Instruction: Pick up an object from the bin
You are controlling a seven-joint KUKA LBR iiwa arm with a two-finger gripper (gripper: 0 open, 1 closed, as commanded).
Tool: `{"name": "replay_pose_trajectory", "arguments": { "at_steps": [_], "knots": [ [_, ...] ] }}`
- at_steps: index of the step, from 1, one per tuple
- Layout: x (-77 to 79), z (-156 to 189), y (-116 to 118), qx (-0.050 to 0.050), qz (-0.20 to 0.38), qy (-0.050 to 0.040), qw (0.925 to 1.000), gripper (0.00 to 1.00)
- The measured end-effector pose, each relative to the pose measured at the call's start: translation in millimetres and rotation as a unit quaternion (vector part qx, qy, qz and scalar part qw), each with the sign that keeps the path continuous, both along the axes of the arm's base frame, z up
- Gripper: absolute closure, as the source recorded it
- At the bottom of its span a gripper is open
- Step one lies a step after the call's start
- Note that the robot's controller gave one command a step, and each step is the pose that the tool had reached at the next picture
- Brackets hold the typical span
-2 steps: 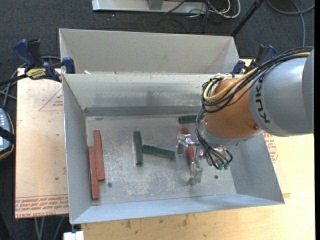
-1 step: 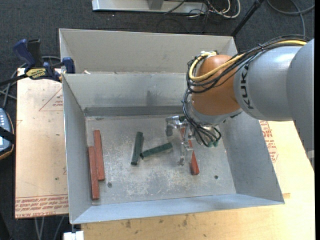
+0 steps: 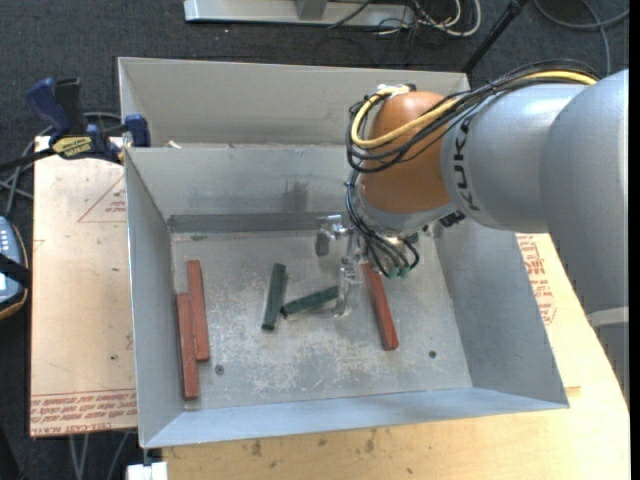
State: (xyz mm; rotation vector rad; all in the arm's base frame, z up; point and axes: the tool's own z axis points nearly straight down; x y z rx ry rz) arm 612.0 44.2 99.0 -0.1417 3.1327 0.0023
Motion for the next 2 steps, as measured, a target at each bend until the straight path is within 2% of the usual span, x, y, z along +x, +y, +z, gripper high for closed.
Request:
{"name": "replay_pose_trajectory", "arguments": {
  "at_steps": [1, 2],
  "knots": [
    [-90.3, -28.3, 9.8, 0.000, 0.008, 0.0032, 1.0000, 1.00],
    [-90.3, -28.3, 9.8, 0.000, 0.008, 0.0032, 1.0000, 1.00]
  ]
}}
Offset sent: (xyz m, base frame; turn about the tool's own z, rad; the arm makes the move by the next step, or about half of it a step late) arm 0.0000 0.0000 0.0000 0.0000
